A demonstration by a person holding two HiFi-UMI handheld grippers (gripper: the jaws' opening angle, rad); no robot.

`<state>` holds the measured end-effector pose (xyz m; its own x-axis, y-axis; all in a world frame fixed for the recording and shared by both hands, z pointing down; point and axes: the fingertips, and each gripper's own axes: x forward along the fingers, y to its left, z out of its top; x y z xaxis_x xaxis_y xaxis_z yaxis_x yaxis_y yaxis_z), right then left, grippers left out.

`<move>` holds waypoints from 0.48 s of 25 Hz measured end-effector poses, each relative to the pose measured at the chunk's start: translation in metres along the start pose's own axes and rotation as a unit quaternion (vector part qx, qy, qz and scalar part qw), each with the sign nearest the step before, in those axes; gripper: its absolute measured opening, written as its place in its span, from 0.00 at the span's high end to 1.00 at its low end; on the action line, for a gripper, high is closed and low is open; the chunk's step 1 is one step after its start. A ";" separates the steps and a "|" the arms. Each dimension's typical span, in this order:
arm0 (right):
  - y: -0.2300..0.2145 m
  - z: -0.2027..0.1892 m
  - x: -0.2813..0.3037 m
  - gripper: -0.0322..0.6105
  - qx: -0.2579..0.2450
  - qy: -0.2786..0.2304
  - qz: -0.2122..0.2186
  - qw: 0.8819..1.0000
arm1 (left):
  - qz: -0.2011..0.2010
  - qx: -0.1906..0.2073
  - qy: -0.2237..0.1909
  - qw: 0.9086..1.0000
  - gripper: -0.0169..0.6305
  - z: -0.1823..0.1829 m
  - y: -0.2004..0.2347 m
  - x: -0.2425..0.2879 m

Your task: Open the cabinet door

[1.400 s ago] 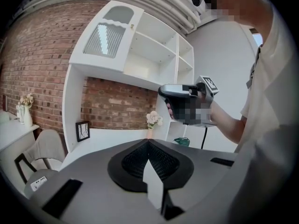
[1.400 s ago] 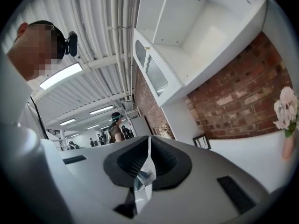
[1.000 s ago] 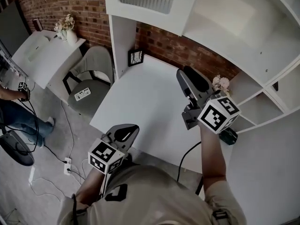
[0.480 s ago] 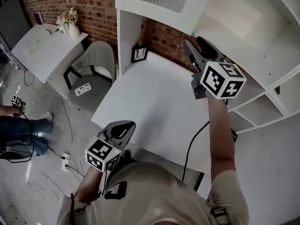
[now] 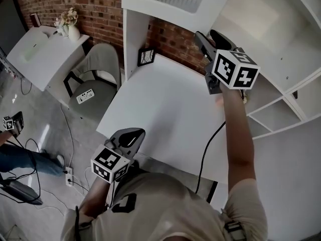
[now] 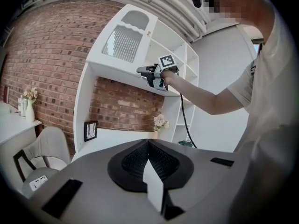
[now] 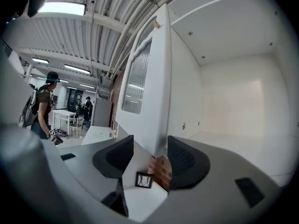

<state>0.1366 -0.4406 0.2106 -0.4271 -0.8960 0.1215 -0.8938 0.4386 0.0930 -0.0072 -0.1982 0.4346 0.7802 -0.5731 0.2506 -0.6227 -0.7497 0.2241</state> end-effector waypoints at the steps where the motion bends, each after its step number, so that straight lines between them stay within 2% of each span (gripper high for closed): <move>1: 0.000 0.000 0.002 0.60 -0.002 0.001 -0.003 1.000 | 0.000 0.000 0.000 1.000 0.95 0.000 0.002 -0.001; 12: 0.002 -0.001 0.003 0.59 -0.028 0.001 -0.050 0.998 | -0.013 0.007 0.003 1.000 0.95 -0.003 0.016 -0.011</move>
<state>0.1335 -0.4425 0.2120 -0.3358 -0.9353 0.1117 -0.9230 0.3504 0.1591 -0.0258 -0.2035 0.4381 0.7959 -0.5516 0.2496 -0.6011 -0.7692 0.2169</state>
